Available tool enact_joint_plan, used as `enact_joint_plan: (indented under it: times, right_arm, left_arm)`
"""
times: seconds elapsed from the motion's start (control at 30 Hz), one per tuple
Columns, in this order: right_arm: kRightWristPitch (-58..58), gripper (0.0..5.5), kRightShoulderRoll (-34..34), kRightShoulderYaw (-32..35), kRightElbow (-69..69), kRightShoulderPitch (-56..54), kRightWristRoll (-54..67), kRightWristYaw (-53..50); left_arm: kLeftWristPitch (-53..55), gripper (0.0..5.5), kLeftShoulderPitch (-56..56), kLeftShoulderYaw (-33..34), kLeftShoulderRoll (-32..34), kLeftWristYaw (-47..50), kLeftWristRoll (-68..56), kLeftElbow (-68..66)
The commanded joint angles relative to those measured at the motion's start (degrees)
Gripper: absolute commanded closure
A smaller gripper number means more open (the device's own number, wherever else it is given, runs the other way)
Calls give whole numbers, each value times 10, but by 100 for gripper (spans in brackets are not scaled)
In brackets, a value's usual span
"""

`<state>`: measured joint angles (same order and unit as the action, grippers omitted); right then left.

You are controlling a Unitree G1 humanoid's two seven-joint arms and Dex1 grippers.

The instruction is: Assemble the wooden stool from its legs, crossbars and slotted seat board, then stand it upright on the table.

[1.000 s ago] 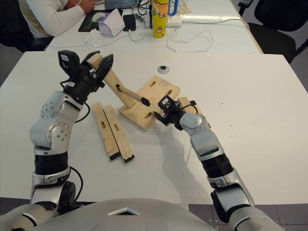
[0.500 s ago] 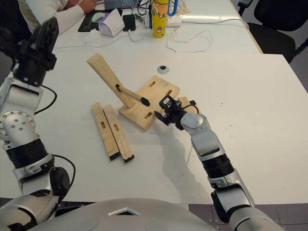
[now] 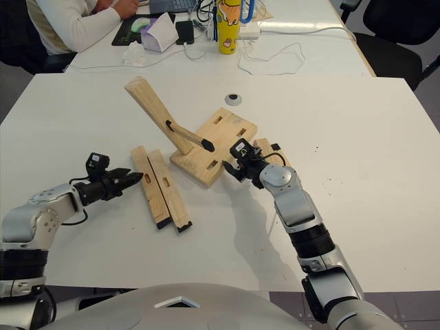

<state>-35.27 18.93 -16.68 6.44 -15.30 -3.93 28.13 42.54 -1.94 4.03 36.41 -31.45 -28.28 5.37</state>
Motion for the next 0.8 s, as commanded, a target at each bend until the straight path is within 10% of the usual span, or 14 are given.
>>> enact_joint_plan:
  times: [0.03, 0.8]
  right_arm:
    - [-3, 220, 1, 1, 4, -3, 0, 0]
    - [4, 220, -2, -6, -4, -3, -6, -2]
  left_arm:
    - [-7, 282, 8, -34, 2, 10, 53, -26]
    - [-110, 282, -123, 3, 31, 26, 173, -173]
